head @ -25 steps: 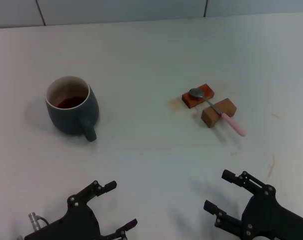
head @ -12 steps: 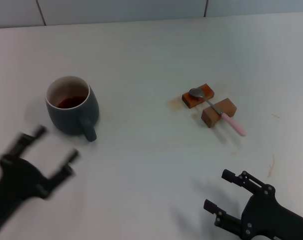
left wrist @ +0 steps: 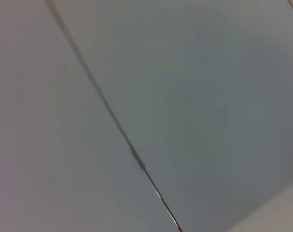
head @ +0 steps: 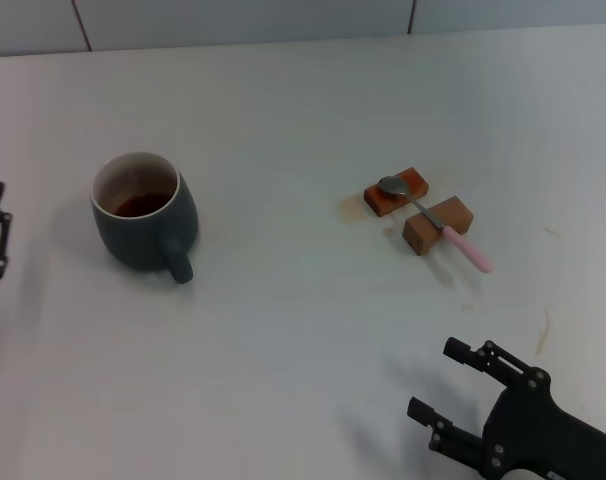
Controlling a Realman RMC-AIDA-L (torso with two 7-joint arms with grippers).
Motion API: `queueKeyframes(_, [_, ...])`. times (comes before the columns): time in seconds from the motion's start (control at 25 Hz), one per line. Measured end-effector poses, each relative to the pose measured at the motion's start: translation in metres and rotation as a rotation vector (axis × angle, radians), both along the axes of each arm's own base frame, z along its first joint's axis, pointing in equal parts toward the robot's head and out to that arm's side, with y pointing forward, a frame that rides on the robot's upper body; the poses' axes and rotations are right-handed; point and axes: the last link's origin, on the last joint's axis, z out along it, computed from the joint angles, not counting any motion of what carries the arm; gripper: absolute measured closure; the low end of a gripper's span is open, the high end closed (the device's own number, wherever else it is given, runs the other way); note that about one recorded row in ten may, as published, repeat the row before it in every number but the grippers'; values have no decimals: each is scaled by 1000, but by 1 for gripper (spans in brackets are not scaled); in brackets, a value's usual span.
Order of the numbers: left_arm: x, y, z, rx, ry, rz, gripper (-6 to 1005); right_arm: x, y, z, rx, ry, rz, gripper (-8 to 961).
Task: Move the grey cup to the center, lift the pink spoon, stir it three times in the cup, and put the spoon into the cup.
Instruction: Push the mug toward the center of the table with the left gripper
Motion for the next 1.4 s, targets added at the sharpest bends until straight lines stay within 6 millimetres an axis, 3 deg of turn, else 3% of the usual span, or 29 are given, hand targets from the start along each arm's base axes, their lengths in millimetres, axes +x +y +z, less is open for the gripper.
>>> queueKeyframes(0.2, [12,19,-25,-96,152,-4,655,-2,2,0,-3,11,3,184])
queueKeyframes(0.48, [27,25,-45,-180,200,-47,877,-2,2,1,-2,15,1,184])
queueKeyframes(0.84, [54,19,-68,-264,182,-150,1001,-2,2,1,-2,18,-2,184])
queueKeyframes(1.2, [80,12,-92,-401,94,-235,987,-2,3,1,-6,21,-3,185])
queueKeyframes(1.36, [82,8,-92,-428,32,-245,981,-3,4,3,5,31,3,186])
queueKeyframes(1.4, [83,4,-87,-429,-54,-245,979,-4,5,6,21,51,0,186])
